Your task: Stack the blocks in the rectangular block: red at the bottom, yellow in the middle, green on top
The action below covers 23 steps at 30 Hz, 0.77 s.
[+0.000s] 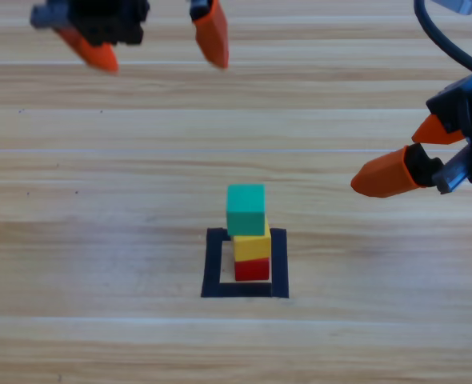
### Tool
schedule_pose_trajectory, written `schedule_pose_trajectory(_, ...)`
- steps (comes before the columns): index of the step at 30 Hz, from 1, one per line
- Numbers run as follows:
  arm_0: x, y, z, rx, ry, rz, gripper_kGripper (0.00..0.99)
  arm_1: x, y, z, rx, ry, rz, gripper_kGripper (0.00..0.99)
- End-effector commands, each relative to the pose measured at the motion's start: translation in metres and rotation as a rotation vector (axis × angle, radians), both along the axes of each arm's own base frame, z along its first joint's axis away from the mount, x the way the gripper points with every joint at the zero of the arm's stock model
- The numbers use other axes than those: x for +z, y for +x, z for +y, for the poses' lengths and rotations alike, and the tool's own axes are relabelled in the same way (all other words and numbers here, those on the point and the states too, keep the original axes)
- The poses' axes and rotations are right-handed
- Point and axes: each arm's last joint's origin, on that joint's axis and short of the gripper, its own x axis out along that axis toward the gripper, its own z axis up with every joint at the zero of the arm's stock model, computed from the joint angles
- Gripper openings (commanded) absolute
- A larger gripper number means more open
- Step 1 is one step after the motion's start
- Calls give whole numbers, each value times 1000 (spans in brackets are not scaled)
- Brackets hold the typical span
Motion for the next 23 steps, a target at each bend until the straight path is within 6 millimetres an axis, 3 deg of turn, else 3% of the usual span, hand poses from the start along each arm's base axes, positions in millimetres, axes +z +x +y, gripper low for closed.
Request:
schedule_pose_trajectory(1, -45, -47, -7, -171, -16, -59, 990, -14, 7, -3, -13, -28, 33, 983)
schedule_pose_trajectory(8, -71, -58, -17, -250, -13, -68, 990, -9, 3, -9, -16, -26, 5, 985)
schedule_pose_trajectory(23, -72, -60, -15, -245, -15, -79, 990, -8, 4, -8, -15, -17, 2, 983)
